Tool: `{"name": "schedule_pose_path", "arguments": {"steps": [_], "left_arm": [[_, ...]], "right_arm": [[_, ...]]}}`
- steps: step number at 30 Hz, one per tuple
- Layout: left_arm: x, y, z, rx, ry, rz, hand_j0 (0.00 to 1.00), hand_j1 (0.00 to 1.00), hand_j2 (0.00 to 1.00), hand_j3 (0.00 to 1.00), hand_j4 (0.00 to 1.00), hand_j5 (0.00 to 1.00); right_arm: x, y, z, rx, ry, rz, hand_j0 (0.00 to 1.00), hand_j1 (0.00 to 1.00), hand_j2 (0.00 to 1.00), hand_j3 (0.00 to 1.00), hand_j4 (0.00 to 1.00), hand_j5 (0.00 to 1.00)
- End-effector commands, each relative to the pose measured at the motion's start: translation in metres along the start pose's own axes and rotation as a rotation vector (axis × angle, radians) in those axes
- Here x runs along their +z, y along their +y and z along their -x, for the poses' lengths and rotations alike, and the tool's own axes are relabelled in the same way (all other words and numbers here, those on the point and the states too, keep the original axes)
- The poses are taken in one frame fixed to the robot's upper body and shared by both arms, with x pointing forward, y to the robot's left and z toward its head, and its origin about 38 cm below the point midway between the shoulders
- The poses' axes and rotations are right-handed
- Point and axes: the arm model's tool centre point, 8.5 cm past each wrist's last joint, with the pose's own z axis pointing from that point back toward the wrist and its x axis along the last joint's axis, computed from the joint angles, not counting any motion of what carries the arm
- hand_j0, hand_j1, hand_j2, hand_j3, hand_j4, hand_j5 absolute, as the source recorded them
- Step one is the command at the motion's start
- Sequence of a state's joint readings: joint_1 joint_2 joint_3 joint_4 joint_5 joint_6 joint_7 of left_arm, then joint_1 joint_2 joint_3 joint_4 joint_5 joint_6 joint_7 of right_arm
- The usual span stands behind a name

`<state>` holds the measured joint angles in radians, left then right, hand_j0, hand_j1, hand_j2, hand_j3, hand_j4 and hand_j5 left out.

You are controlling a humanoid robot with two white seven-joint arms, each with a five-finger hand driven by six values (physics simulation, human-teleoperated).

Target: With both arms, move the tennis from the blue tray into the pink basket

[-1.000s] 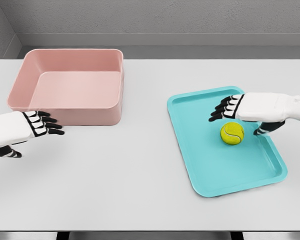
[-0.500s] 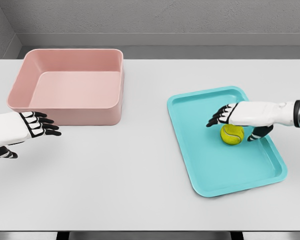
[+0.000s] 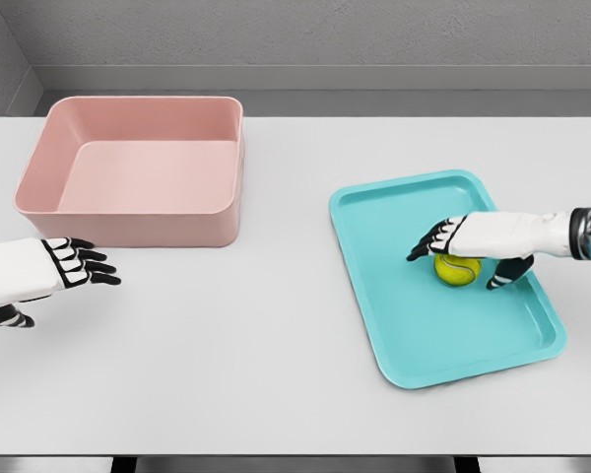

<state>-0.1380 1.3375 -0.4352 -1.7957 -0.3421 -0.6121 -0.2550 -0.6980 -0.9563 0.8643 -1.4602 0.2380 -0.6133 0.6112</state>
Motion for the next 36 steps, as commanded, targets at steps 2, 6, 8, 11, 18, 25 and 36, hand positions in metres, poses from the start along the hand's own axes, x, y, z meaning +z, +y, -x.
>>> {"name": "schedule_pose_path", "arguments": {"steps": [2, 6, 8, 11, 18, 25, 36], "left_arm": [[0.001, 0.0007, 0.0007, 0.002, 0.003, -0.001, 1.0, 1.0, 1.0, 1.0, 1.0, 1.0], [0.0008, 0.001, 0.0003, 0.003, 0.001, -0.002, 1.0, 1.0, 1.0, 1.0, 1.0, 1.0], [0.0007, 0.0005, 0.0001, 0.003, 0.001, 0.0, 1.0, 1.0, 1.0, 1.0, 1.0, 1.0], [0.0008, 0.001, 0.0003, 0.003, 0.001, -0.002, 1.0, 1.0, 1.0, 1.0, 1.0, 1.0], [0.0007, 0.0012, -0.0001, 0.002, 0.0, -0.003, 1.0, 1.0, 1.0, 1.0, 1.0, 1.0], [0.0008, 0.001, 0.0003, 0.003, 0.001, -0.002, 1.0, 1.0, 1.0, 1.0, 1.0, 1.0], [0.0003, 0.0011, -0.0003, 0.003, -0.001, -0.004, 1.0, 1.0, 1.0, 1.0, 1.0, 1.0]], "right_arm": [[-0.0003, 0.0011, 0.0009, -0.007, 0.002, 0.0, 0.98, 0.98, 0.98, 0.98, 0.98, 0.98], [-0.0005, 0.0024, 0.0024, -0.001, 0.01, -0.009, 0.88, 0.88, 0.88, 0.88, 0.88, 0.88], [0.0002, 0.0045, 0.005, -0.008, 0.017, -0.012, 0.87, 0.87, 0.87, 0.87, 0.87, 0.87], [0.0001, 0.0047, 0.0052, -0.005, 0.019, -0.015, 0.87, 0.87, 0.87, 0.87, 0.87, 0.87], [-0.0007, 0.0052, 0.0048, -0.006, 0.018, -0.015, 0.71, 0.71, 0.71, 0.71, 0.71, 0.71], [-0.0016, 0.0043, 0.0044, -0.004, 0.016, -0.013, 0.6, 0.6, 0.6, 0.6, 0.6, 0.6], [0.0004, -0.0026, 0.0047, 0.005, 0.017, -0.001, 0.54, 0.54, 0.54, 0.54, 0.54, 0.54]]}}
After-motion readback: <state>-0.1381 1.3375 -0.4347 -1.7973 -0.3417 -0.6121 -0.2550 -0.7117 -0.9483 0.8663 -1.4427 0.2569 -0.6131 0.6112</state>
